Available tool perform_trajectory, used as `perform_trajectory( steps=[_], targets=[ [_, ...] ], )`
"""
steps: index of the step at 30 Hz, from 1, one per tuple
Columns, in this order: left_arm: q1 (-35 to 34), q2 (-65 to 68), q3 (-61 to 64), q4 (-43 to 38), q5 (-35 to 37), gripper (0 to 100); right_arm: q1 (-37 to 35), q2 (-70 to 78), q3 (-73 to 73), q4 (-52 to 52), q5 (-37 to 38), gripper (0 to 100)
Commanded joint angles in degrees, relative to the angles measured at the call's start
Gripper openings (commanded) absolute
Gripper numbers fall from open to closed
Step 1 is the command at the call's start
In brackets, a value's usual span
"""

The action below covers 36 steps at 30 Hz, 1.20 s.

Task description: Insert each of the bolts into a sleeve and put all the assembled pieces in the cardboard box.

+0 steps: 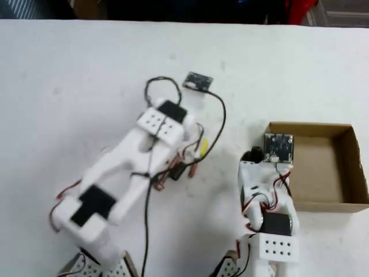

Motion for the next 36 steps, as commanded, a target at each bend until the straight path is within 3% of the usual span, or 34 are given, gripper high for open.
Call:
perform_trajectory(
  steps=[1, 22, 29, 36],
  targets=[
    [0.7, 7.9, -9.1, -1.4, 1.1, 25, 0.2, -0.9, 0.0, -1.5, -0.4, 2.0],
    [-0.7, 32.4, -30.9, -1.2, 0.8, 24, 0.1, -0.9, 0.1, -1.5, -0.4, 2.1],
    [-1.0, 33.3, -31.1, -1.2, 0.8, 7, 0.1, -0.9, 0.1, -1.5, -0.4, 2.1],
    [-0.9, 32.8, -31.4, 4.0, 0.8, 8, 0.1, -0.9, 0.1, -1.5, -0.4, 2.1]
  ],
)
